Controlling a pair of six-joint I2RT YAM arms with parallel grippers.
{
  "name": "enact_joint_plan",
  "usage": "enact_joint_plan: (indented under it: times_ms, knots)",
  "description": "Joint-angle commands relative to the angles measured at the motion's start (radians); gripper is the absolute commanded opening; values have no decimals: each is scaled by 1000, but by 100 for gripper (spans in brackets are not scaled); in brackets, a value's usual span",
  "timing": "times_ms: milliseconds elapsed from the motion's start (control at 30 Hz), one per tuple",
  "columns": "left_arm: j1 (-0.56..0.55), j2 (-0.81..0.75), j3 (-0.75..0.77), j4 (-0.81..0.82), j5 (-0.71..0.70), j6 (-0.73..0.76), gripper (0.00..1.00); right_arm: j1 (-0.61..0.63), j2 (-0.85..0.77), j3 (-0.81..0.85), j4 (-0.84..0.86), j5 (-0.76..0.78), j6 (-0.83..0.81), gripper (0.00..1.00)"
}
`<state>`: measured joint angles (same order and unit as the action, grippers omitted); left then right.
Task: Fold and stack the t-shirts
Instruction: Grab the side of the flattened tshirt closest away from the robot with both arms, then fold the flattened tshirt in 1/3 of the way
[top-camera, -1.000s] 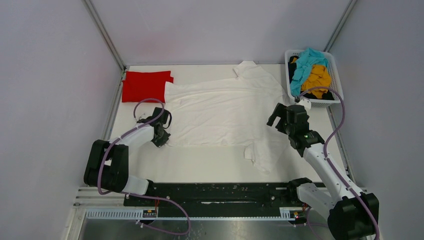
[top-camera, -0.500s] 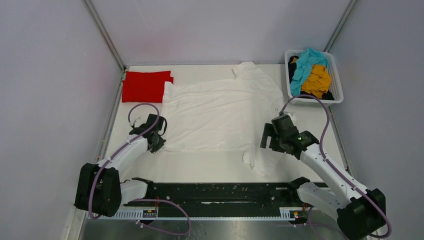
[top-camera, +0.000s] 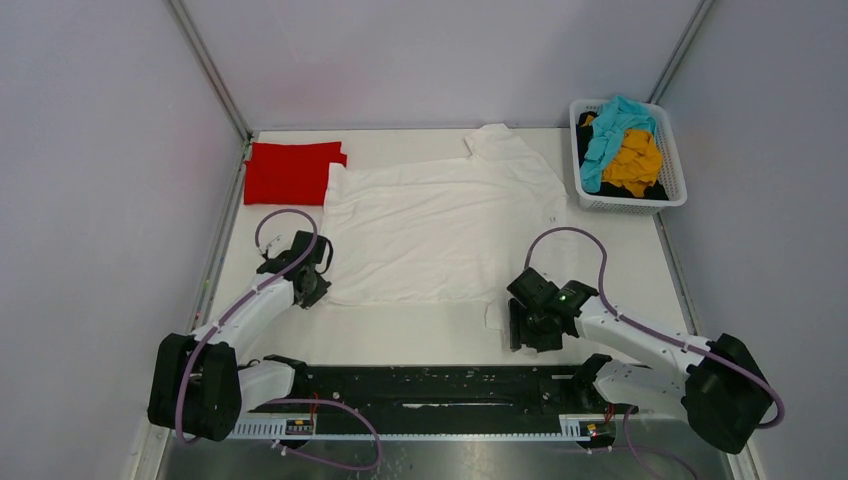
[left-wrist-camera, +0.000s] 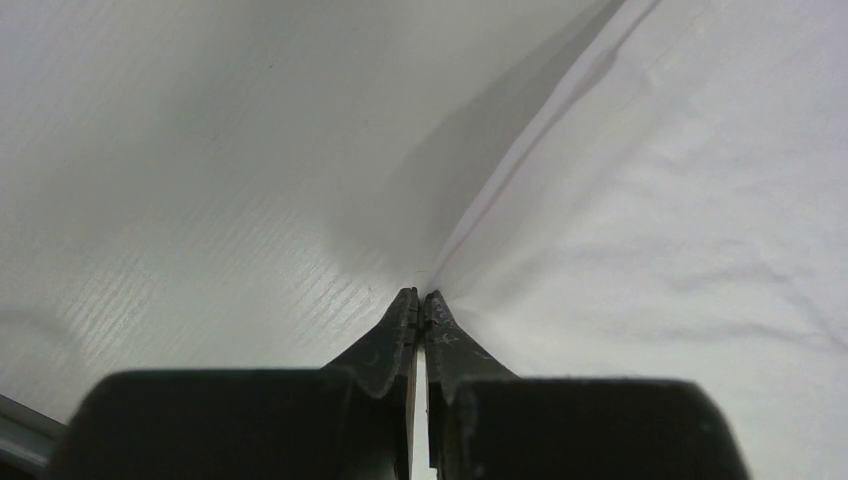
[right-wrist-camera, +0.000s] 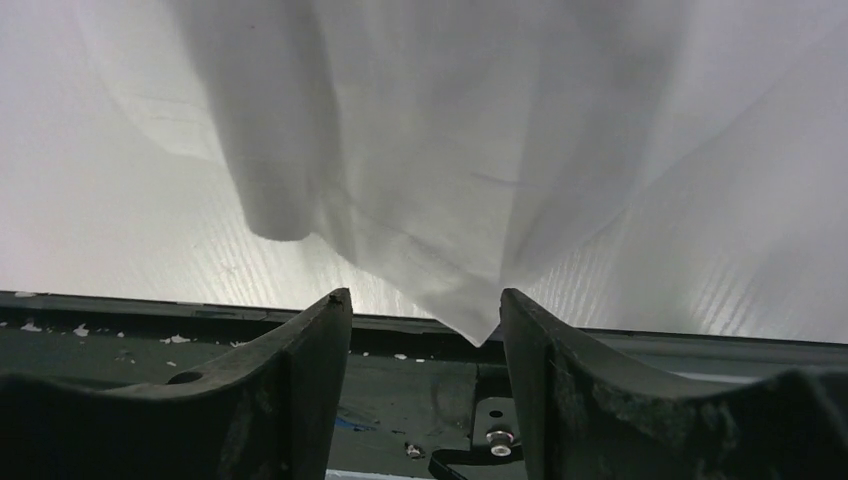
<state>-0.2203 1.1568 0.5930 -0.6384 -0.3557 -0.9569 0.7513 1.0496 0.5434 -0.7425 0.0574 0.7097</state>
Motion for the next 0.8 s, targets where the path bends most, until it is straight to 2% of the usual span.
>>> enact_joint_plan:
  times_ms: [0,167,333,433,533,600,633,767]
  knots:
    - [7,-27,-14,-3,-11,4,0,19,41,-28,59,-13,39,63]
    - [7,-37,-16,-7,0,8,0,21,85,-54,89,34,62,61]
    - [7,-53,-21,-14,-2,6,0,47,116,-30,58,80,110,52]
    - [7,-61,-24,-21,-3,3,0,69,144,-13,35,93,127,41]
    - [7,-70,-28,-22,-2,3,0,77,140,-14,33,96,131,23]
    - [7,-77,-29,-27,1,4,0,76,121,-24,38,93,128,4]
    - [7,-81,-30,-33,2,6,0,77,108,-27,38,86,123,0]
    - [7,-112,-34,-96,10,-6,0,82,26,-29,-31,30,117,0]
